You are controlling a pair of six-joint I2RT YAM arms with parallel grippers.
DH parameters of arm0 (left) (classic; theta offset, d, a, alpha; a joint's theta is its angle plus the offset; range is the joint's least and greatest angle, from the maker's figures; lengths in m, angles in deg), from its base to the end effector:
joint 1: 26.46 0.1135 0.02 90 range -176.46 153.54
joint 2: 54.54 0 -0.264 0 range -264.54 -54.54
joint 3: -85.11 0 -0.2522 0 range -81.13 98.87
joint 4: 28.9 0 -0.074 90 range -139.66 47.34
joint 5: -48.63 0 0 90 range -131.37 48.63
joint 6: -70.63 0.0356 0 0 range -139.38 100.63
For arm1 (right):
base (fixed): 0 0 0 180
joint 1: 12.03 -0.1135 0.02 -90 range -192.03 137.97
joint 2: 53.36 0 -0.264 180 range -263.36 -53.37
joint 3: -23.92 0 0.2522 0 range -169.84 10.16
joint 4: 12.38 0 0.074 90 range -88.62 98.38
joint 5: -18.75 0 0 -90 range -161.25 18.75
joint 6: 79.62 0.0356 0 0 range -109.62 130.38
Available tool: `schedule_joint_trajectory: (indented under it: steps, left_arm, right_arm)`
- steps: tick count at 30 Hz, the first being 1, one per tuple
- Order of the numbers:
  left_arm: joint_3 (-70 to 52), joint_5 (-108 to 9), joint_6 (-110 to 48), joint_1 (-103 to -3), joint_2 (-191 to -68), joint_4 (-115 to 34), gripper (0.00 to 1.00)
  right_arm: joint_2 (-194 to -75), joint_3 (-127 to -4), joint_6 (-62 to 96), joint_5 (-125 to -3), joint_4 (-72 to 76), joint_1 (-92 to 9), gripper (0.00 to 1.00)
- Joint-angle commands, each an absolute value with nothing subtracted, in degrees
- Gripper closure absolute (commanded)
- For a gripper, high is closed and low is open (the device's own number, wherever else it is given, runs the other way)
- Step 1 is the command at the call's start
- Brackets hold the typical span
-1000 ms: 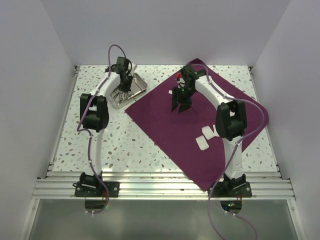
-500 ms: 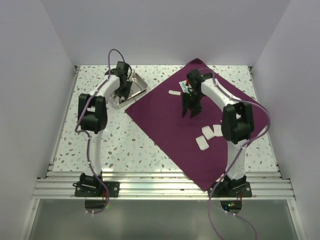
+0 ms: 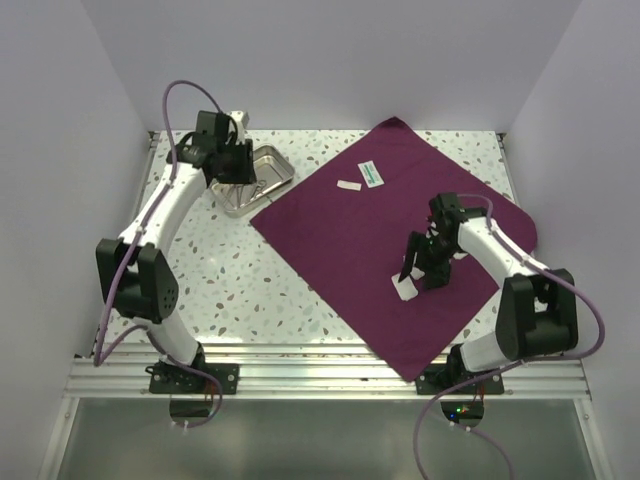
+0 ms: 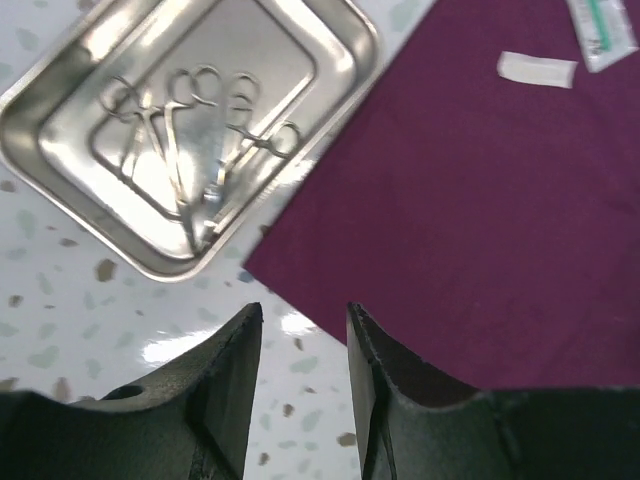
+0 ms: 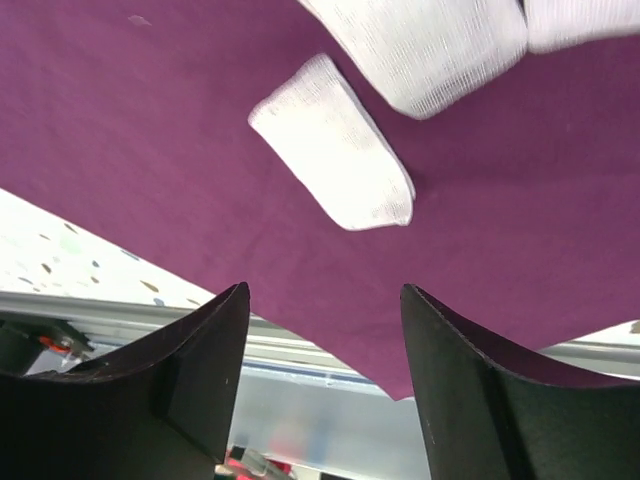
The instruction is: Prepare the surgical pack
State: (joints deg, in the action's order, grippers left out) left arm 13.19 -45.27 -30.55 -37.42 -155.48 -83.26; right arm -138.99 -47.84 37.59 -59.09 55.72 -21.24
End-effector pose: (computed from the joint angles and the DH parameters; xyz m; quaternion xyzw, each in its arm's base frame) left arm 0.3871 -0.0774 0.3237 0.0106 0.9306 -0.1011 0.3516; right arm 0.2554 0.0490 0.2085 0.1478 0.9809 0.1221 0.0331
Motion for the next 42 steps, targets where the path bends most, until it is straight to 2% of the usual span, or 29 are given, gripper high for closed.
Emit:
schedule_joint_trajectory:
  steps: [1, 4, 6, 10, 15, 22, 38, 40, 42]
  left_arm:
    - [4.06, -57.26, -39.22, -38.59, -147.63, -77.92, 0.57]
    - [-9.01, -64.02, -45.99, -39.64, -140.16, -69.58, 0.56]
    - [-12.65, -65.27, -50.04, -40.43, -136.37, -67.89, 0.48]
    - [-15.82, -66.15, -50.67, -44.12, -133.47, -69.29, 0.47]
    - [-17.49, -66.50, -48.30, -47.03, -131.62, -69.55, 0.47]
    - [-17.14, -69.76, -45.30, -48.87, -133.90, -70.44, 0.51]
    - [-16.09, -71.16, -44.16, -48.87, -136.27, -69.38, 0.52]
    - [-15.83, -71.16, -43.90, -48.79, -136.62, -69.29, 0.51]
    - [-15.48, -71.25, -43.81, -48.87, -136.89, -69.29, 0.51]
  right_arm:
    - [-134.41, -41.63, 40.09, -54.21, 46.74, -19.24, 0.34]
    - [-131.86, -37.58, 42.55, -51.13, 40.94, -18.01, 0.34]
    - [-130.89, -36.08, 42.99, -51.56, 39.09, -17.74, 0.34]
    - [-127.99, -30.99, 43.26, -52.26, 36.89, -16.08, 0.37]
    - [-126.58, -25.71, 44.66, -51.31, 30.75, -14.84, 0.44]
    - [-125.88, -24.91, 44.75, -52.35, 30.73, -14.84, 0.52]
    - [-130.09, -25.96, 42.99, -55.26, 30.56, -14.49, 0.59]
    - [-131.23, -26.14, 43.08, -55.25, 30.20, -14.49, 0.62]
    - [-131.59, -26.84, 42.91, -55.69, 30.29, -14.58, 0.69]
